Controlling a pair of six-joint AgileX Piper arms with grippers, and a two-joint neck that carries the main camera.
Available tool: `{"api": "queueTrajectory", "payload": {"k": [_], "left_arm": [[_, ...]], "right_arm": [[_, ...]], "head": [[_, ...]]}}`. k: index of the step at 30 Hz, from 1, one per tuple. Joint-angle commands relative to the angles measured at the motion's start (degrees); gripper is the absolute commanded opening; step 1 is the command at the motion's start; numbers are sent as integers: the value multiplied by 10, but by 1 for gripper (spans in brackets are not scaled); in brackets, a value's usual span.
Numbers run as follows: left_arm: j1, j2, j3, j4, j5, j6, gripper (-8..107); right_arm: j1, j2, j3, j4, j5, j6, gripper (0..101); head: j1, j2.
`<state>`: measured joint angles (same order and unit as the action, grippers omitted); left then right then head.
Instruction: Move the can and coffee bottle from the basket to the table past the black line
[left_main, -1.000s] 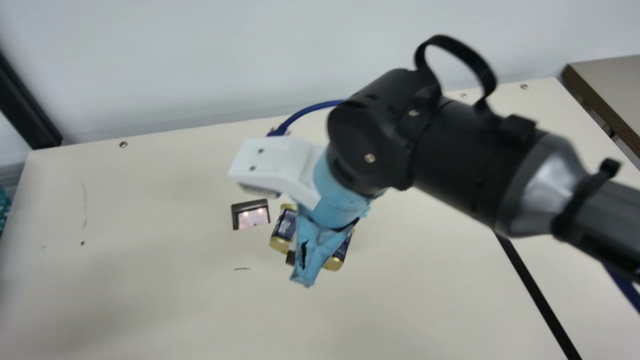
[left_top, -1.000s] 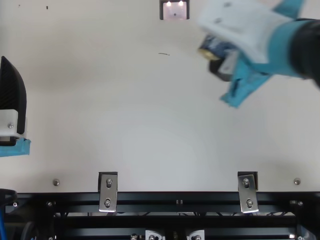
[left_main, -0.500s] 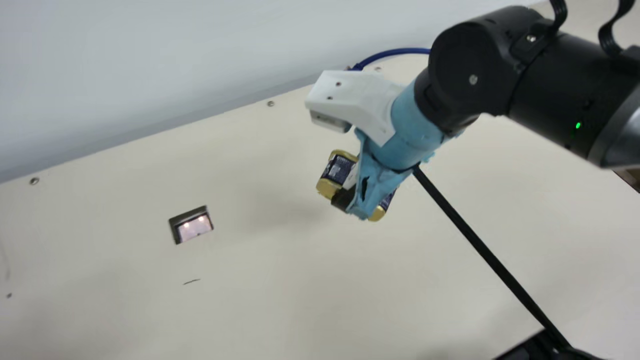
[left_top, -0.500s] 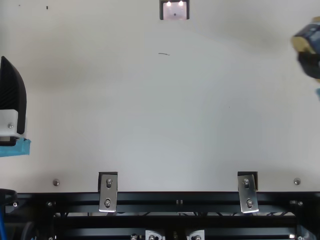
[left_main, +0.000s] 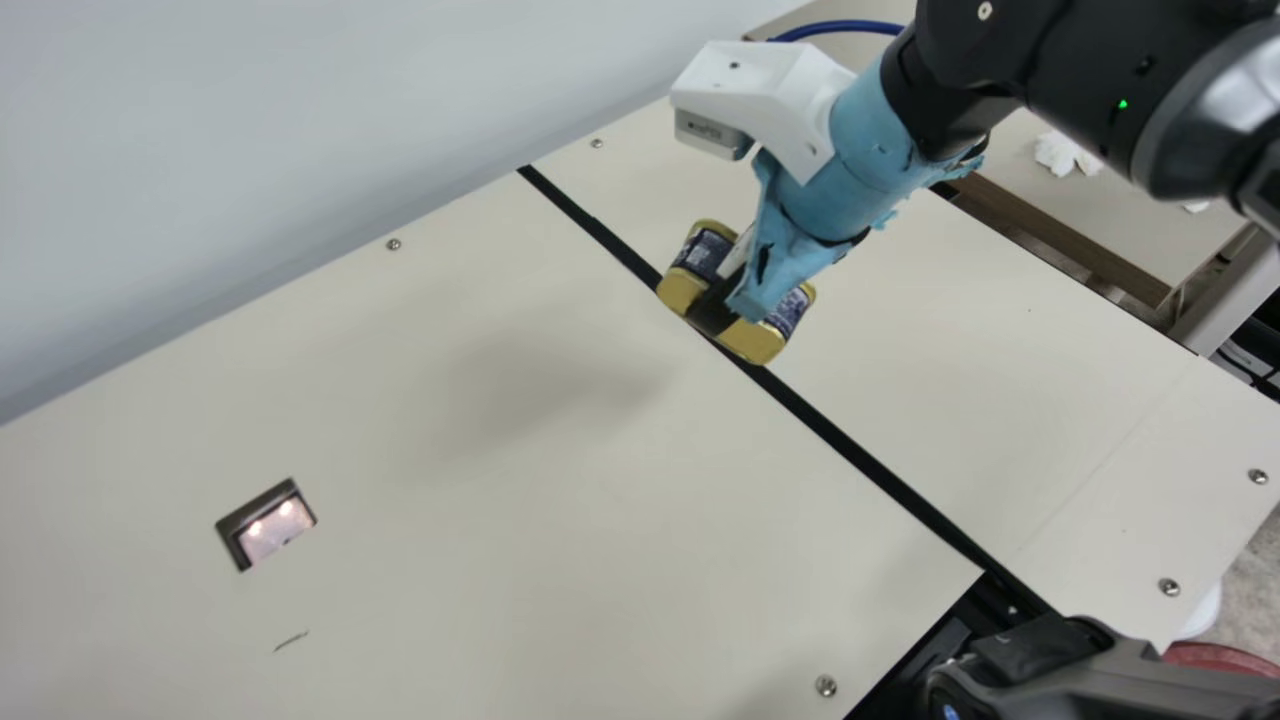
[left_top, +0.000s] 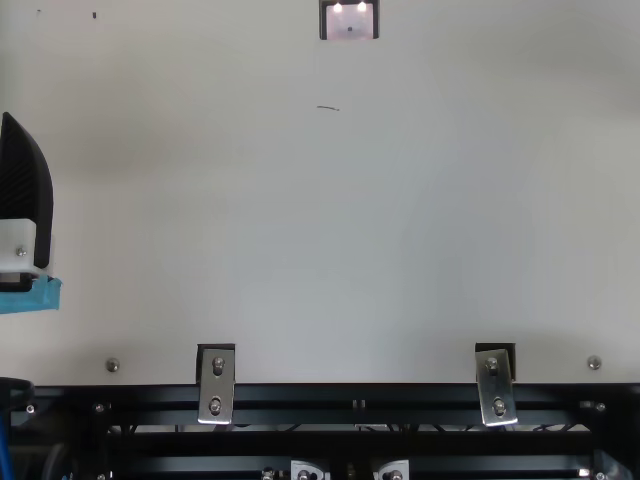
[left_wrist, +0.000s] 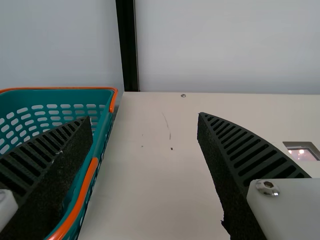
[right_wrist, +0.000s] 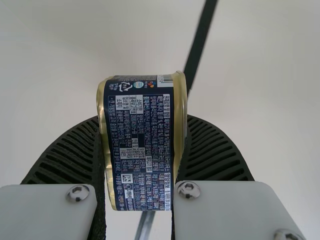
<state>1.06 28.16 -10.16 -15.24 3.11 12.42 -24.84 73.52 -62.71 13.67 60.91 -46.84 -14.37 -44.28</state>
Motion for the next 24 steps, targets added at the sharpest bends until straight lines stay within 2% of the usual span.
{"api": "queueTrajectory", "payload": {"k": [1,12,24], "left_arm": [[0,0,0,0,0,0,90],[0,0,0,0,0,0,90],[0,0,0,0,0,0,90]], "right_arm": [[-56,2,-2,12,-2,-21,0],[-160,27,7,14,-10,-75,0],[-227,69,46,-33,-71,-115,0]], "head": [[-15,-7],[-15,-7],[-15,-7]]}}
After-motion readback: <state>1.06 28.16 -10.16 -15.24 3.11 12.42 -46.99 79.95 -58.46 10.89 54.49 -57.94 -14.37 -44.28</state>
